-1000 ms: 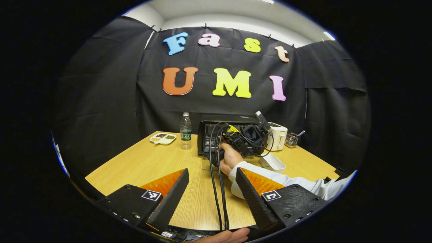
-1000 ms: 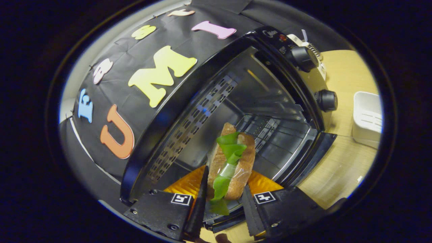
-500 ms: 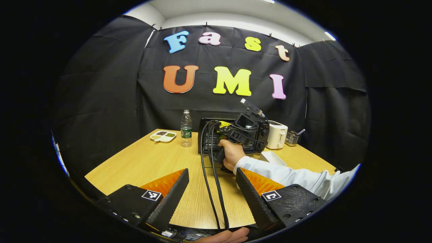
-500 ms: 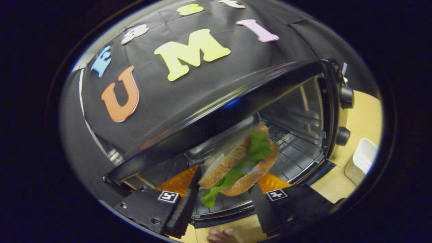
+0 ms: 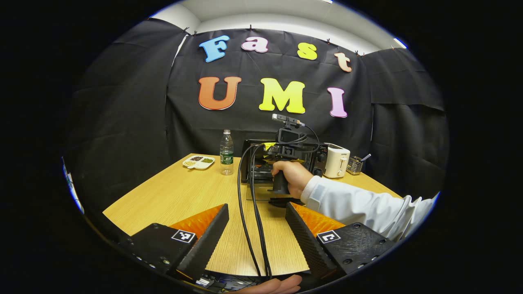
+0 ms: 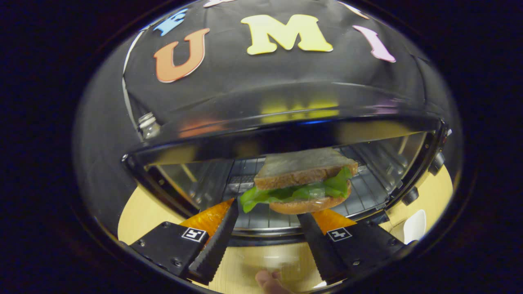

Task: Open the electric oven with the left hand, put the food in, and close the electric oven.

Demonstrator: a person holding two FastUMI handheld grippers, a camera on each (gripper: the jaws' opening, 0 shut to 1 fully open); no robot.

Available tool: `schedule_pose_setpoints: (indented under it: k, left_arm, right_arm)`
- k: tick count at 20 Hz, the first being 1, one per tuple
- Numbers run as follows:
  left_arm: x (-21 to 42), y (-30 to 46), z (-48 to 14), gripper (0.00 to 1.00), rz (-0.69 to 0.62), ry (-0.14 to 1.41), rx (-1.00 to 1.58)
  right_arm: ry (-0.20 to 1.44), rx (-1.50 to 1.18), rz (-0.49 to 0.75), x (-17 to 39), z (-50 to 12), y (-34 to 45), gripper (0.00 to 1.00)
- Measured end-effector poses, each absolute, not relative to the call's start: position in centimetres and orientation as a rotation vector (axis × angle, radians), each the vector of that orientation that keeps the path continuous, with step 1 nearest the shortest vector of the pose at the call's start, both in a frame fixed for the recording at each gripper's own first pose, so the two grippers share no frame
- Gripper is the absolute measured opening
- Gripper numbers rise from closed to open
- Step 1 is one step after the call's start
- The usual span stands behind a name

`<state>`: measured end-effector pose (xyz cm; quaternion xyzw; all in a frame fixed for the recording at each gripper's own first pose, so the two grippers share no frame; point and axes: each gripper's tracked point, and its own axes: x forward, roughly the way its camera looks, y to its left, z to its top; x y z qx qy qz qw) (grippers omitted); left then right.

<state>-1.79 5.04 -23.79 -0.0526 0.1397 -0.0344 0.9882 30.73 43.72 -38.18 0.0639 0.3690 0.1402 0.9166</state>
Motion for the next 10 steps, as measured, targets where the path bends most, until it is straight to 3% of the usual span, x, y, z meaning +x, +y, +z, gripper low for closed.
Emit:
schedule_pose_setpoints:
  k: [6, 10]
  left_arm:
    - [-2.0, 6.0, -24.0, 0.93, -0.054, 0.277, -0.114]
    - [-1.4, 7.2, -23.9, 0.93, -0.028, 0.280, -0.136]
  right_arm:
    - [0.881, 0.063, 0.374, 27.2, -36.9, 42.7, 0.93]
    - [0.771, 0.090, 0.385, 25.5, -32.6, 39.7, 0.93]
